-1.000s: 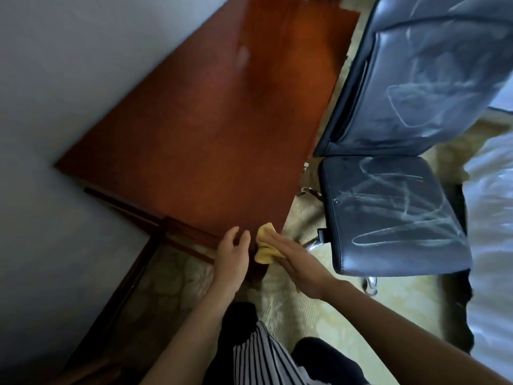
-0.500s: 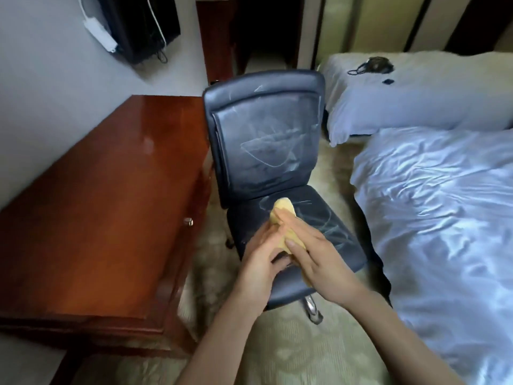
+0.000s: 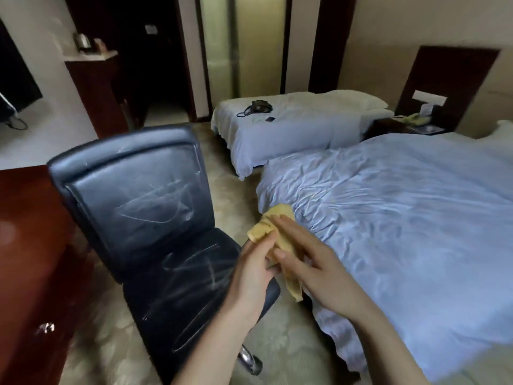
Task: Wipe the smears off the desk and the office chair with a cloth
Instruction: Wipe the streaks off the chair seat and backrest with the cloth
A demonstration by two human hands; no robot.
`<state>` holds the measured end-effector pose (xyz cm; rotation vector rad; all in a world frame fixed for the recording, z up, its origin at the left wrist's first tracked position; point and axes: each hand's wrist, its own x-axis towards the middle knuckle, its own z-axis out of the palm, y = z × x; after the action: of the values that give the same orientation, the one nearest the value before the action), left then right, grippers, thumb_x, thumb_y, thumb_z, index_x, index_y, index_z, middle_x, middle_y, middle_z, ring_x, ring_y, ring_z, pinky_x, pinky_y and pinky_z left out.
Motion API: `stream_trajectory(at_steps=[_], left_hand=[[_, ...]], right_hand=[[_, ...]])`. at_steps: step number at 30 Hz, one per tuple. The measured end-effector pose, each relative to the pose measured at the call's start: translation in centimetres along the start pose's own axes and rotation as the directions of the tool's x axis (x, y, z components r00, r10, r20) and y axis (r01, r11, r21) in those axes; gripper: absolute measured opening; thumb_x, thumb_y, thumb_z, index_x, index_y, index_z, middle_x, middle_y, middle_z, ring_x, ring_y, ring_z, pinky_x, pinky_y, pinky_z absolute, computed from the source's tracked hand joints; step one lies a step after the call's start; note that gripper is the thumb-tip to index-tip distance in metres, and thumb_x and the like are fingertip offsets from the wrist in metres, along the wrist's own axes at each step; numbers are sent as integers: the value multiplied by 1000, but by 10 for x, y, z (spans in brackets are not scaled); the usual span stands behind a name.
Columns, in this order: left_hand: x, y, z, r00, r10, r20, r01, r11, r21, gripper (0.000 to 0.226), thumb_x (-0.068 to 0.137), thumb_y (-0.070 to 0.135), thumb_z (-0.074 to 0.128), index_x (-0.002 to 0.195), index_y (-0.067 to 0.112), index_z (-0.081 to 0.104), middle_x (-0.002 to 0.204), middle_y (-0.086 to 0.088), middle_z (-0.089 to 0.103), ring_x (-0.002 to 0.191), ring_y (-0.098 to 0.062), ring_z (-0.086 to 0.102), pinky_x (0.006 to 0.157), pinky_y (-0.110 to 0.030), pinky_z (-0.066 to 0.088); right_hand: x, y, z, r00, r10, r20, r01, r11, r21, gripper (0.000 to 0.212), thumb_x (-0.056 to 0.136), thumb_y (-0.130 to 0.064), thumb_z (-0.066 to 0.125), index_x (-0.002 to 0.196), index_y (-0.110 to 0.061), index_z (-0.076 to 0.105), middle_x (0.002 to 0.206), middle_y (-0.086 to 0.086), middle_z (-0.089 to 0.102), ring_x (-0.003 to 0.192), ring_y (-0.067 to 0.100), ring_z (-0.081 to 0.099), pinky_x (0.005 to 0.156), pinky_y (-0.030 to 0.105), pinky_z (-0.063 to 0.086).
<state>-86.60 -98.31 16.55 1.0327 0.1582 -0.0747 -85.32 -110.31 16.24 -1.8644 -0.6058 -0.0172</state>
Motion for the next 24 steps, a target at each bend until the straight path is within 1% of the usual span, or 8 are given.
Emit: stream_trajectory(at_steps=[2,6,9,13,16,18,20,24], left_hand=[[21,4,9,998,-54,27,55,998,-32,29,97,16,41,118,9,61,111,-15,69,102,-25,67,88,-37,51],[66,14,23,995,-73,66,78,993,-83,40,94,17,41,129,2,54,125,-20,61,122,-35,53,106,-48,35],[102,27,30,994,-47,99,57,994,-93,46,84,21,48,127,6,56,126,-15,62,123,-33,53,106,-47,35],[154,45,27,990,-28,136,44,992,-117,57,73,29,52,125,8,57,123,-13,64,120,-30,56,107,-49,36],[181,56,15,984,-46,173,61,995,-82,45,74,29,58,114,10,64,117,-14,67,111,-27,63,100,-43,44],[197,57,2,989,-43,144,49,998,-37,32,76,24,59,103,11,71,111,-14,70,106,-26,66,96,-41,48],[208,54,-13,999,-33,30,32,999,41,20,82,17,60,95,14,74,106,-12,71,101,-24,68,91,-41,51],[213,33,-46,974,-5,-228,60,971,233,20,94,12,54,110,18,66,104,-5,73,96,-19,69,86,-40,55]], right_hand=[[9,3,-21,999,38,-32,-36,998,59,48,84,-36,57,131,-37,48,140,-16,47,131,-3,39,111,27,31],[48,15,-58,967,95,-237,-65,989,131,41,90,-17,60,125,-37,54,126,-13,57,106,1,58,83,14,44],[96,22,-76,935,150,-321,-122,987,106,47,87,-24,64,130,-39,50,126,-13,54,108,4,57,81,13,47],[159,36,-81,960,248,-129,-226,960,163,77,67,-48,70,137,-46,38,125,-17,52,95,-7,61,68,8,48],[190,59,-74,953,297,-65,-277,936,218,88,66,-44,73,140,-51,25,115,-22,54,89,-11,62,62,6,47],[210,80,-68,947,320,-23,-303,916,262,87,71,-34,77,140,-48,27,108,-19,58,89,-7,64,63,8,48],[226,100,-60,933,360,23,-354,900,254,80,73,-25,79,137,-42,35,106,-8,63,91,1,66,66,13,51],[245,139,-37,925,369,95,-380,906,185,52,79,-5,73,127,-14,55,93,7,64,81,3,62,71,16,51]])
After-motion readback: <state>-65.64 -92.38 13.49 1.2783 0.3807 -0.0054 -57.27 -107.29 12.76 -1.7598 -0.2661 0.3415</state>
